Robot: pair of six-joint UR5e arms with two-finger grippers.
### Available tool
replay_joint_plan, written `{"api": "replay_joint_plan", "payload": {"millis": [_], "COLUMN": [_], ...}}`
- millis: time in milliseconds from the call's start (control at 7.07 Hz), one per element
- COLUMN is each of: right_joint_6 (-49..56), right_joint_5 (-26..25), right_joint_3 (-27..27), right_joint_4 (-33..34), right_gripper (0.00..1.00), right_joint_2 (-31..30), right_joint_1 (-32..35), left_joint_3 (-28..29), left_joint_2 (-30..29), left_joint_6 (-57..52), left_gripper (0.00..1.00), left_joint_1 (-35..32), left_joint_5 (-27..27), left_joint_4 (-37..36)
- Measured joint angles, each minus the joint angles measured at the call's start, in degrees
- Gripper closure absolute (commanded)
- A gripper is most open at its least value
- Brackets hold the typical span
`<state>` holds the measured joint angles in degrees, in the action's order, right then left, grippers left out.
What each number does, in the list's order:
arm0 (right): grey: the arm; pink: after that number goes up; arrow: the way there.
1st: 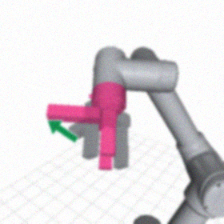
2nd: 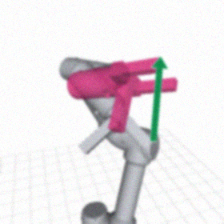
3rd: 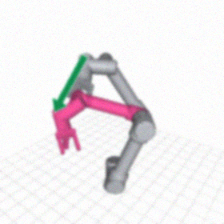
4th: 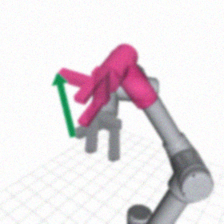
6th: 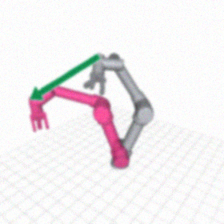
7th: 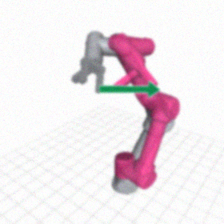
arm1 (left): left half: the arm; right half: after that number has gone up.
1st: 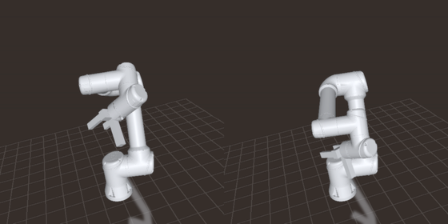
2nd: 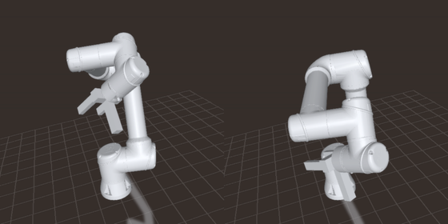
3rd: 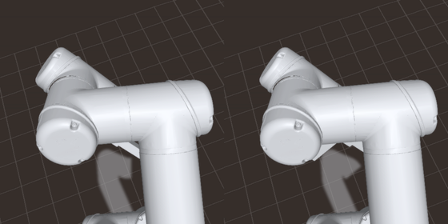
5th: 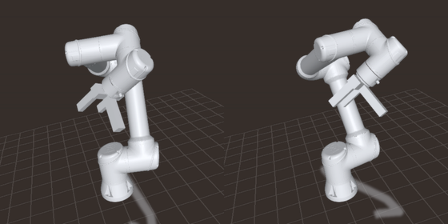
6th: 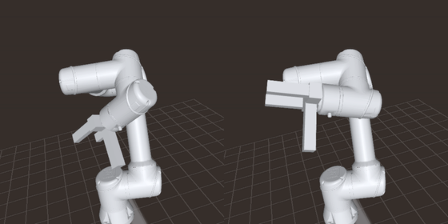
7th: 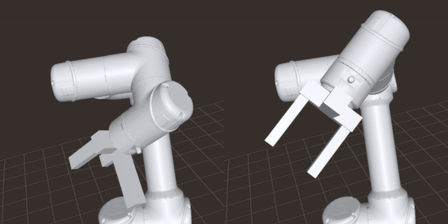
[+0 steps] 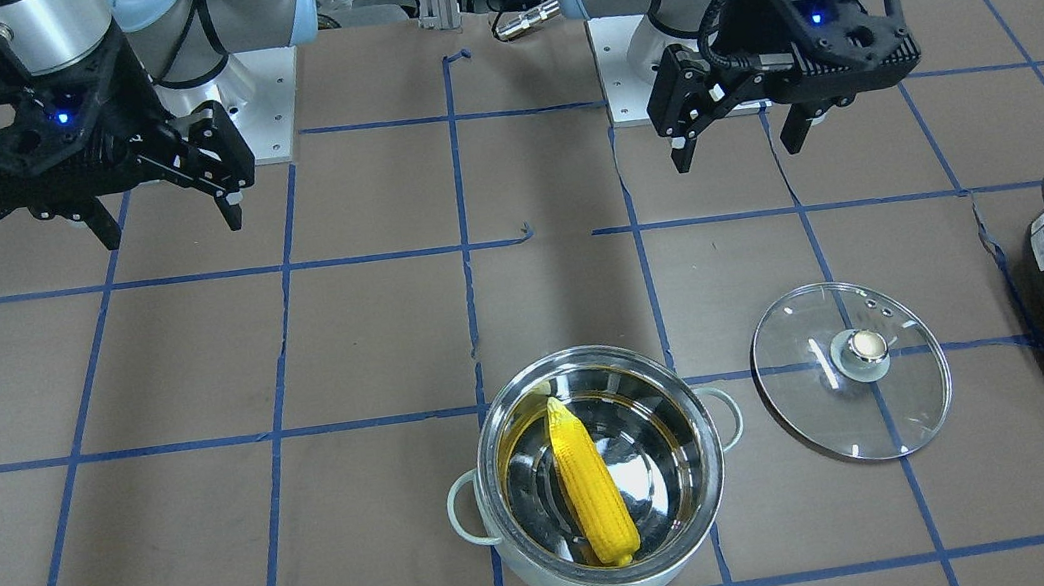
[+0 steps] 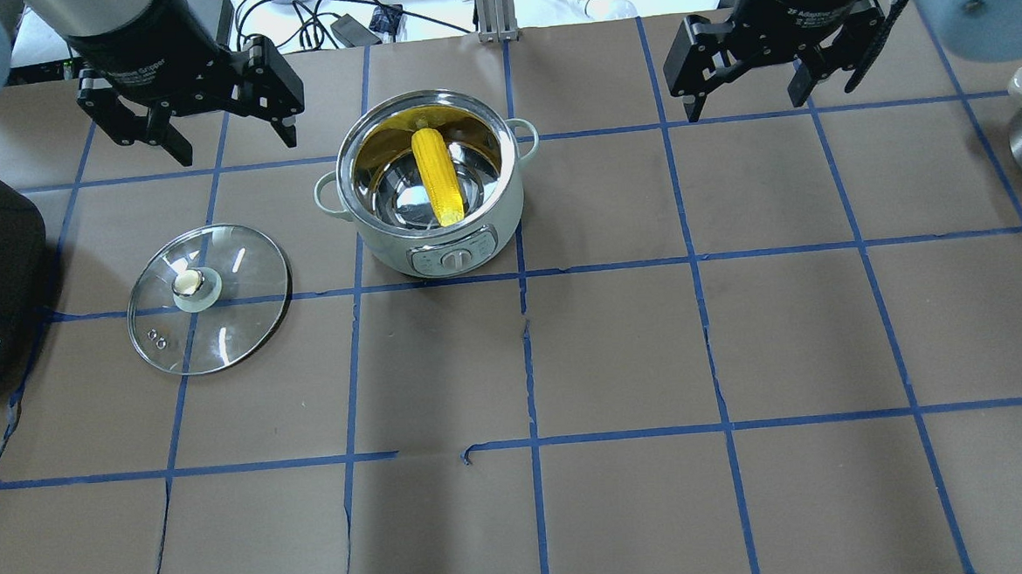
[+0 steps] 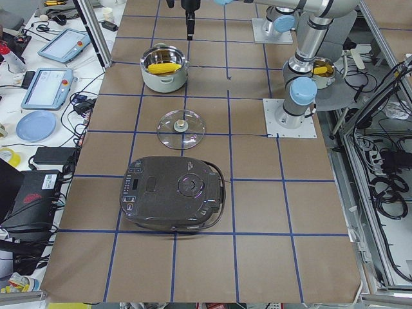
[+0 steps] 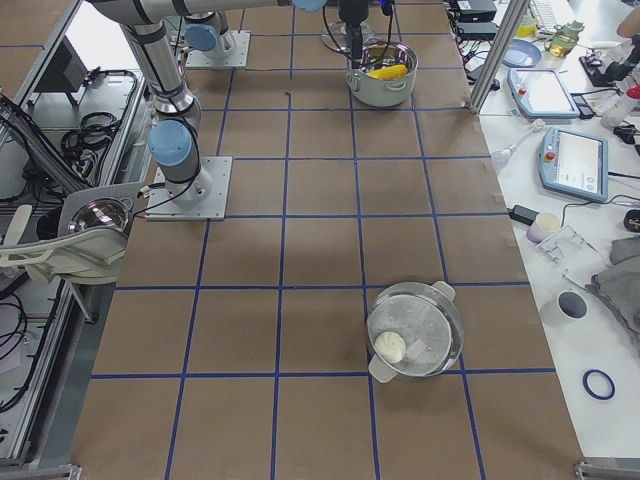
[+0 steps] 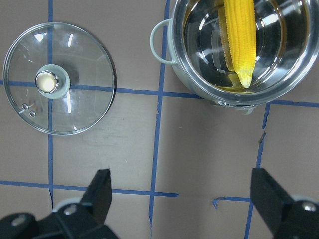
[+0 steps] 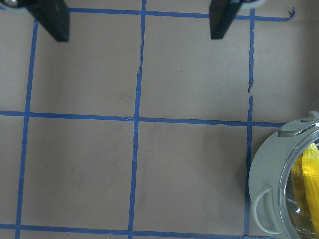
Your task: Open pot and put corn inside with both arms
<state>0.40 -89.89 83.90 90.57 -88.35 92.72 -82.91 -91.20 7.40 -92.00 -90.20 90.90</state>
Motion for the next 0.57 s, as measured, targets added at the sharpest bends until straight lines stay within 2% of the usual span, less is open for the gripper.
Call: {"api": "replay_joint_plan", "payload": {"millis": [566], "right_joint_6": [0.6], "right_joint_5": [-1.0], "right_joint_3": [0.1], "right_joint_4": [0.8], "right_gripper": [0.0], "right_joint_2": [0.0], "right_joint_1": [-1.5], "left_joint_3": [0.0], "left_joint_2": [0.3], "left_joint_6": [-0.1], "left_gripper": [0.0], "left_joint_1": [0.1], "left_joint_5": [-0.1], "left_joint_4": [0.0]}}
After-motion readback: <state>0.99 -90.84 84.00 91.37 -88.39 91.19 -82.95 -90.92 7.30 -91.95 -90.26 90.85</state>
